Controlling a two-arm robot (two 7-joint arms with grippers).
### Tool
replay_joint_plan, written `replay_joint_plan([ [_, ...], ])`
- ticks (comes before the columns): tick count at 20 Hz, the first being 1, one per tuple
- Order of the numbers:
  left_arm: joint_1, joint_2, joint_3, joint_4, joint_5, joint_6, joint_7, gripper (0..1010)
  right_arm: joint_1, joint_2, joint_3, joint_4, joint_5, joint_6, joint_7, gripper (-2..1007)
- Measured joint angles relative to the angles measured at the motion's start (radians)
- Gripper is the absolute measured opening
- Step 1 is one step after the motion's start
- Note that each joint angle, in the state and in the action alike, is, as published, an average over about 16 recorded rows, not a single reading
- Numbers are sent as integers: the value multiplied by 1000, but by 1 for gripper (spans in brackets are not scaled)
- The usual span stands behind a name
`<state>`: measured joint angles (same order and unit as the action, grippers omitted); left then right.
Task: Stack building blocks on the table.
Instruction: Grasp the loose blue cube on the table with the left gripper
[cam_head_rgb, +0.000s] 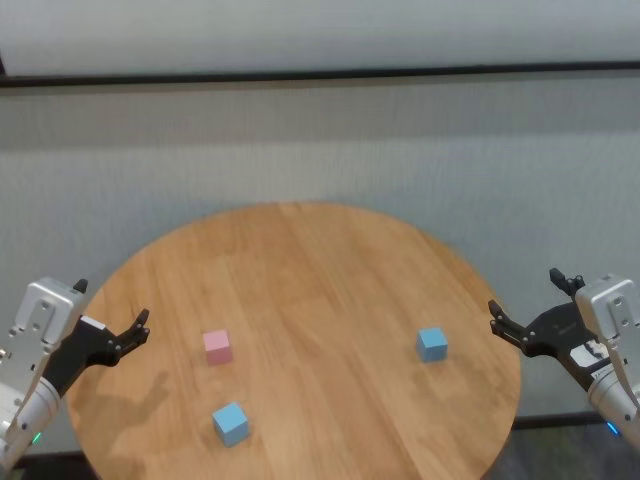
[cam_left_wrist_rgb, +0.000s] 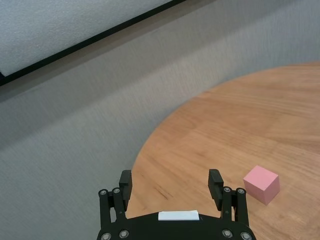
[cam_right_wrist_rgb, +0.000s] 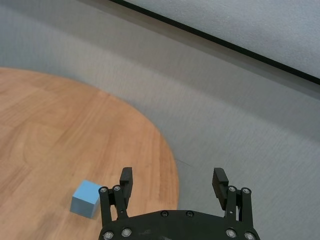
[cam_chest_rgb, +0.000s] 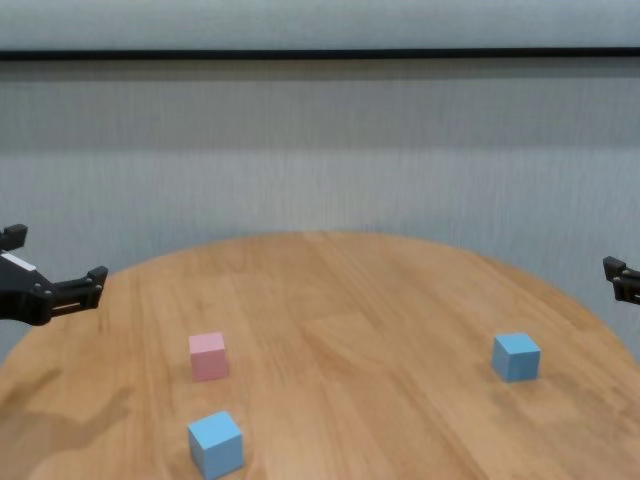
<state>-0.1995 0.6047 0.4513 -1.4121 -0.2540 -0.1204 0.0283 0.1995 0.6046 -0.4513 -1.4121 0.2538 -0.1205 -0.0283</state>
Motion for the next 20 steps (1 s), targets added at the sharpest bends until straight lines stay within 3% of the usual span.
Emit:
replay_joint_plan([
  [20,0,0,0,0,0,0,0,999,0,0,0,0,0,0,0,1005],
])
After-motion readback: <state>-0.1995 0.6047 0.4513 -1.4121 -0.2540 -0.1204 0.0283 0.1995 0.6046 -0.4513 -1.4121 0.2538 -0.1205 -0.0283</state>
